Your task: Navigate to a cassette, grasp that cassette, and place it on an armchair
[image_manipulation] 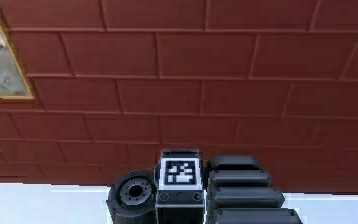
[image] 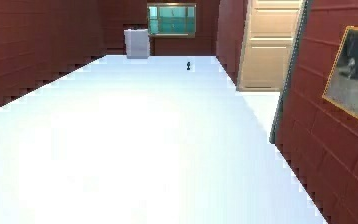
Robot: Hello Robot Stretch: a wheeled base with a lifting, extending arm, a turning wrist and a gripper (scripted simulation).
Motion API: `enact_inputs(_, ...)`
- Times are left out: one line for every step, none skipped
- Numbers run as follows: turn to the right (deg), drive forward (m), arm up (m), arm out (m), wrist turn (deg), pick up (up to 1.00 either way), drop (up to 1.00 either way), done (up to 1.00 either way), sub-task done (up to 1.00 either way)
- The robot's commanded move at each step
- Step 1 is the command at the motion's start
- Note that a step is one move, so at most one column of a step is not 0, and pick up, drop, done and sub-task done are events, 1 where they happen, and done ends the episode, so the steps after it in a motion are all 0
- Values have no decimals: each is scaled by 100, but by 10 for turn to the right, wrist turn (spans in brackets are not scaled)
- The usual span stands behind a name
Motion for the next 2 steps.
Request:
enact_inputs(-450, 0, 0, 0, 0, 0, 0, 0, 0)
enact_inputs(-60, 0, 0, 0, 0, 0, 0, 0, 0)
